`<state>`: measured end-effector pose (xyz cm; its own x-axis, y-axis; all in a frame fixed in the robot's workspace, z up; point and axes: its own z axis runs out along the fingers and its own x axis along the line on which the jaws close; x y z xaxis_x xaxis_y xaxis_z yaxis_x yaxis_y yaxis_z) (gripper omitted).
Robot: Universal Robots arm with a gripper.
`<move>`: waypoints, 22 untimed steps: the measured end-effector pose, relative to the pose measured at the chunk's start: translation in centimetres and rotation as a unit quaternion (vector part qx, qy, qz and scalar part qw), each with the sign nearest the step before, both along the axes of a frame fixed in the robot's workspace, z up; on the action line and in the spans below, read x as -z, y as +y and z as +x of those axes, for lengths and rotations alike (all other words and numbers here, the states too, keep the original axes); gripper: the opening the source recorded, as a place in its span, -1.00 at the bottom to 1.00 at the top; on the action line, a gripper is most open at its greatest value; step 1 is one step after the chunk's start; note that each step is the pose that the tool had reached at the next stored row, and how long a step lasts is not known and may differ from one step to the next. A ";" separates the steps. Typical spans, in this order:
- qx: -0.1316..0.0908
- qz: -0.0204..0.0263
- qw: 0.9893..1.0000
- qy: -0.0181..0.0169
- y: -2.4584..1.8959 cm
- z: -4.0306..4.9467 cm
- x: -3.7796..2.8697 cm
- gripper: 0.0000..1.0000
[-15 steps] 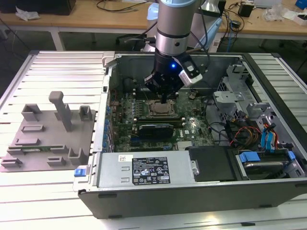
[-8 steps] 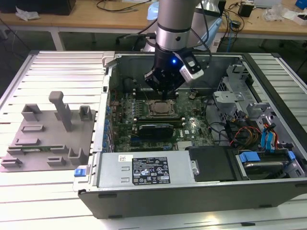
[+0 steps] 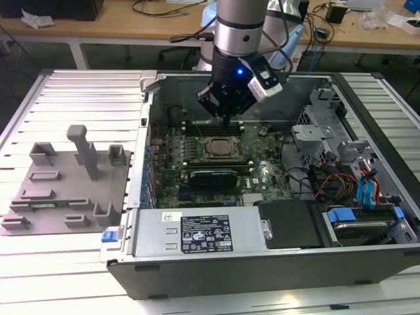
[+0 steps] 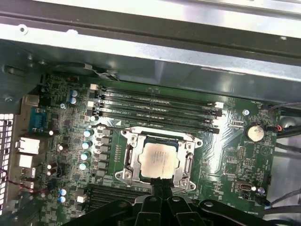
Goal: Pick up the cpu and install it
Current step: 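Install the first cpu locking lever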
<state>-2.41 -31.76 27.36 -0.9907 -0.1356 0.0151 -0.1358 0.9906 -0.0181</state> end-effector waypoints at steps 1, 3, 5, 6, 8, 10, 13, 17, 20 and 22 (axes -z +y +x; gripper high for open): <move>0.000 0.000 1.000 0.000 0.00 -0.28 0.00 -0.79; 0.000 0.000 1.000 0.000 -0.01 -0.98 0.00 -0.79; 0.000 0.000 1.000 -0.001 0.00 -2.28 0.01 -0.79; 0.000 0.000 1.000 -0.001 0.00 -2.66 0.01 -0.79; 0.000 0.000 1.000 -0.001 0.00 -3.86 0.02 -0.79; 0.000 0.000 1.000 -0.001 0.00 -4.71 0.02 -0.79; 0.000 0.000 1.000 -0.002 0.00 -5.65 0.02 -0.79; 0.000 0.005 1.000 -0.001 -0.01 -6.27 0.08 -0.79; 0.000 0.036 0.999 -0.002 -0.08 -6.77 0.11 -0.79; 0.000 0.059 0.998 -0.002 -0.14 -7.12 0.12 -0.79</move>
<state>-9.53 -31.89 27.23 -0.9907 -0.1359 -0.0038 -0.1357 0.9859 0.0976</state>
